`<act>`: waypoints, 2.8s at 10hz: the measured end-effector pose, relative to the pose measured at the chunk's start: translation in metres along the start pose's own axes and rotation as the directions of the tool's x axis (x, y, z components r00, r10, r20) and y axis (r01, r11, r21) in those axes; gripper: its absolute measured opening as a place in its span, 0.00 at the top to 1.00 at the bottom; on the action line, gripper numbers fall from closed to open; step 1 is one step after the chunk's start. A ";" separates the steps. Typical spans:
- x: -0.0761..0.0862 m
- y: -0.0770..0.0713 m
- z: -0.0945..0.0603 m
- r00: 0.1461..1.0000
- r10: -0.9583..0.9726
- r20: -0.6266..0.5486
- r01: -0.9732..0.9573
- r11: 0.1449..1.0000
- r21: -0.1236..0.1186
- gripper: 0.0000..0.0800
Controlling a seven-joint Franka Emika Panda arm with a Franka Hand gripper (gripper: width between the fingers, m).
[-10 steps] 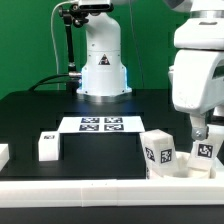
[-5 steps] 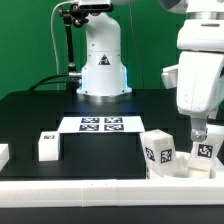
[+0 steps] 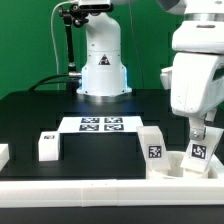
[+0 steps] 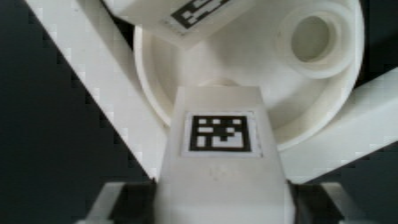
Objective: Assemble stool
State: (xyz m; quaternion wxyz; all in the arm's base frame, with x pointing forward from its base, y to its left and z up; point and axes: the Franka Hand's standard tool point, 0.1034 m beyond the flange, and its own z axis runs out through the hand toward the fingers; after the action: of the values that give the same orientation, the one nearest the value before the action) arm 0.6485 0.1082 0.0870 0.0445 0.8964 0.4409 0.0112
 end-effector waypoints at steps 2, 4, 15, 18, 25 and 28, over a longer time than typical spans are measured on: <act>-0.004 0.005 0.000 0.988 0.156 0.000 -0.156 0.988 0.005 0.58; -0.010 0.009 0.002 0.951 0.309 0.000 -0.309 0.951 0.013 0.58; -0.008 0.013 0.003 0.457 0.889 -0.023 -0.888 0.457 0.043 0.58; -0.008 0.013 0.003 0.168 0.986 -0.015 -0.984 0.168 0.060 0.58; -0.009 0.011 0.004 -0.437 0.899 0.039 -0.896 -0.439 0.068 0.58; -0.009 0.010 0.005 -0.629 0.775 0.064 -0.773 -0.632 0.060 0.58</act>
Offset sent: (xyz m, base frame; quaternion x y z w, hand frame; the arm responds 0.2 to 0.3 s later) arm -0.0053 -0.0035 -0.0065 0.0519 0.0201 0.2305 0.9715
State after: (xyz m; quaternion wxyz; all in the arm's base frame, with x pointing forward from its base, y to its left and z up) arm 0.6514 0.0942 0.0834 -0.0343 0.7840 -0.6186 0.0384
